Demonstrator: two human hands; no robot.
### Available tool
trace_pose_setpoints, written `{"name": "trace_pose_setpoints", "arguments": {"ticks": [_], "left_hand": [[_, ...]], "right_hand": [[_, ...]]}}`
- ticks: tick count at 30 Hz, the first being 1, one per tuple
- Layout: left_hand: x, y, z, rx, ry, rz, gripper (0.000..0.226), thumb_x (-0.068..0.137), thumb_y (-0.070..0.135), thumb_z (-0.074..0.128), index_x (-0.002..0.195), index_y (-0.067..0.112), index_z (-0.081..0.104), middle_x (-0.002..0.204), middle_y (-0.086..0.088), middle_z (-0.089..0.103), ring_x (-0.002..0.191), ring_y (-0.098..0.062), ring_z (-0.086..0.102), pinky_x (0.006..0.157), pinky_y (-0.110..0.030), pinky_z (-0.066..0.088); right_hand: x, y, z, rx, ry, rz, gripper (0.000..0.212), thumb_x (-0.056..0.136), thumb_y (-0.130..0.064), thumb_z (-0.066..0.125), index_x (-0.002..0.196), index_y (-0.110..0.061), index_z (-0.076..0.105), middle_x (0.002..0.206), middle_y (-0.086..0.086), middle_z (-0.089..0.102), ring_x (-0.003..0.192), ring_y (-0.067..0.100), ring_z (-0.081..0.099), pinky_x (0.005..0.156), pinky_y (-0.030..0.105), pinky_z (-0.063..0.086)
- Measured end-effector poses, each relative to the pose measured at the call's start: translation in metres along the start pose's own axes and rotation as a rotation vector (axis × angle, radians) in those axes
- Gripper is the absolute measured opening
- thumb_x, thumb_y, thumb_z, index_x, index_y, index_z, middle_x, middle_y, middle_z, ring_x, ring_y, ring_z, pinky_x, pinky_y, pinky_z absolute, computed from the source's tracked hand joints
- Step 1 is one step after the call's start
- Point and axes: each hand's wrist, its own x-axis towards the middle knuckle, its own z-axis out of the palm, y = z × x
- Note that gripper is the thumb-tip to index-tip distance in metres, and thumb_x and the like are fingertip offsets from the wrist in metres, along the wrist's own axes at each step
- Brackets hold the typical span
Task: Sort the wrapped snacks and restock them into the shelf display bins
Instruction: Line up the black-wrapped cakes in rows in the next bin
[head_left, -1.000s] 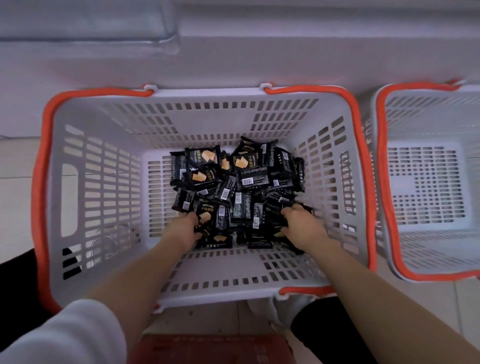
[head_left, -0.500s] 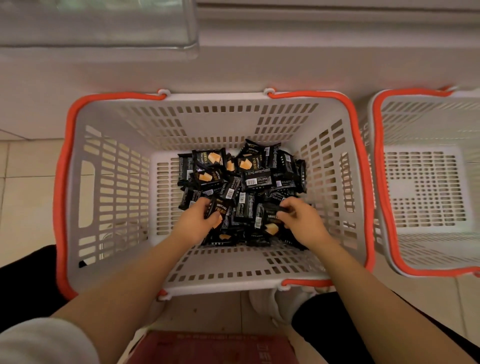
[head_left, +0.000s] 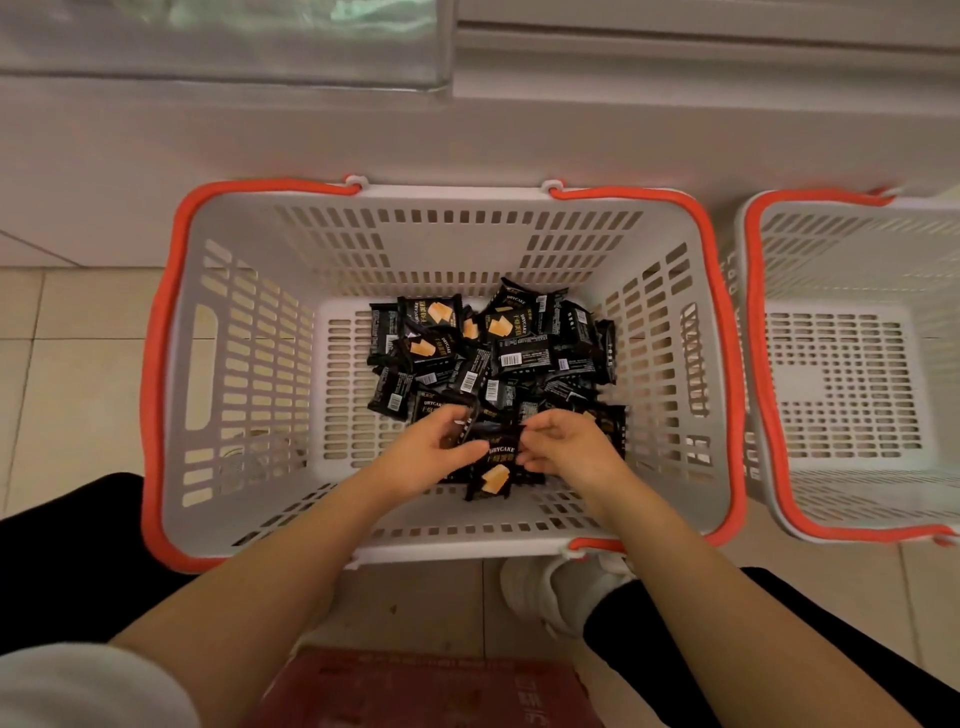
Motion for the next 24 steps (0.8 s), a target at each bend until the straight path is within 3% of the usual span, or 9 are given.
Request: {"name": "trace_pose_setpoints", "arguments": {"ticks": [2, 6, 8, 10, 12, 15, 18, 20, 24], "left_hand": [[0.000, -0.003, -0.001, 0.067, -0.079, -0.043, 0.054, 0.085, 0.028, 0.065, 0.133, 0.020, 0.043, 0.123, 0.008, 0.051, 0.113, -0.010, 0.051, 0.095, -0.027, 0.043], [0.006, -0.005, 0.005, 0.131, -0.058, -0.054, 0.036, 0.089, 0.024, 0.060, 0.123, 0.016, 0.051, 0.111, -0.001, 0.063, 0.097, -0.016, 0.062, 0.085, -0.031, 0.052], [0.010, -0.005, 0.004, 0.199, 0.003, -0.058, 0.032, 0.090, 0.025, 0.058, 0.120, 0.020, 0.051, 0.105, -0.001, 0.064, 0.088, -0.015, 0.063, 0.073, -0.026, 0.052], [0.014, -0.005, 0.000, 0.190, 0.056, -0.064, 0.030, 0.090, 0.024, 0.056, 0.120, 0.021, 0.051, 0.103, -0.001, 0.064, 0.087, -0.017, 0.063, 0.071, -0.029, 0.052], [0.017, -0.004, -0.006, 0.133, 0.108, -0.073, 0.027, 0.091, 0.025, 0.056, 0.118, 0.023, 0.052, 0.100, 0.002, 0.064, 0.090, -0.018, 0.063, 0.070, -0.028, 0.051], [0.021, -0.004, -0.015, 0.100, 0.154, -0.075, 0.023, 0.091, 0.029, 0.055, 0.114, 0.026, 0.052, 0.088, 0.007, 0.062, 0.079, -0.010, 0.061, 0.062, -0.020, 0.044], [0.019, -0.002, -0.021, 0.044, 0.171, -0.055, 0.020, 0.091, 0.027, 0.055, 0.111, 0.028, 0.052, 0.079, 0.016, 0.059, 0.065, 0.008, 0.056, 0.054, -0.008, 0.039], [0.016, 0.001, -0.024, 0.007, 0.178, -0.034, 0.020, 0.091, 0.026, 0.055, 0.111, 0.028, 0.054, 0.079, 0.019, 0.059, 0.065, 0.011, 0.056, 0.056, -0.006, 0.038], [0.006, 0.008, -0.027, -0.041, 0.198, 0.024, 0.011, 0.093, 0.026, 0.053, 0.102, 0.030, 0.058, 0.075, 0.023, 0.061, 0.067, 0.014, 0.057, 0.058, -0.004, 0.039]], "right_hand": [[0.004, 0.001, -0.002, 0.010, -0.034, 0.052, 0.014, 0.091, 0.003, 0.052, 0.084, -0.009, 0.056, 0.075, 0.009, 0.061, 0.056, 0.010, 0.064, 0.053, 0.015, 0.053], [0.015, 0.006, -0.006, -0.139, -0.128, 0.139, 0.009, 0.092, -0.010, 0.056, 0.085, -0.012, 0.061, 0.078, 0.004, 0.064, 0.059, 0.007, 0.065, 0.058, 0.019, 0.054], [0.026, 0.009, -0.020, -0.579, -0.052, 0.041, 0.012, 0.092, -0.018, 0.056, 0.095, -0.011, 0.065, 0.084, -0.001, 0.064, 0.073, 0.011, 0.061, 0.071, 0.026, 0.050], [0.033, 0.014, -0.036, -1.034, 0.014, -0.005, 0.025, 0.092, -0.022, 0.055, 0.109, -0.006, 0.061, 0.101, 0.006, 0.063, 0.094, 0.021, 0.059, 0.081, 0.031, 0.046], [0.035, 0.021, -0.046, -1.226, -0.044, 0.098, 0.033, 0.093, -0.027, 0.052, 0.113, -0.002, 0.057, 0.109, 0.013, 0.061, 0.102, 0.028, 0.058, 0.079, 0.032, 0.046], [0.034, 0.032, -0.046, -1.281, -0.143, 0.231, 0.031, 0.094, -0.035, 0.048, 0.089, -0.006, 0.055, 0.091, 0.008, 0.057, 0.096, 0.026, 0.057, 0.069, 0.029, 0.043], [0.039, 0.039, -0.042, -1.342, -0.151, 0.254, 0.026, 0.097, -0.024, 0.044, 0.108, -0.004, 0.057, 0.113, 0.013, 0.057, 0.105, 0.028, 0.053, 0.084, 0.033, 0.046], [0.041, 0.037, -0.037, -1.371, -0.137, 0.291, 0.028, 0.096, -0.014, 0.041, 0.118, -0.003, 0.053, 0.124, 0.017, 0.053, 0.112, 0.030, 0.051, 0.092, 0.036, 0.046], [0.040, 0.033, -0.031, -1.347, -0.060, 0.369, 0.029, 0.091, -0.011, 0.045, 0.118, -0.004, 0.054, 0.123, 0.014, 0.055, 0.111, 0.028, 0.054, 0.090, 0.035, 0.047]]}}
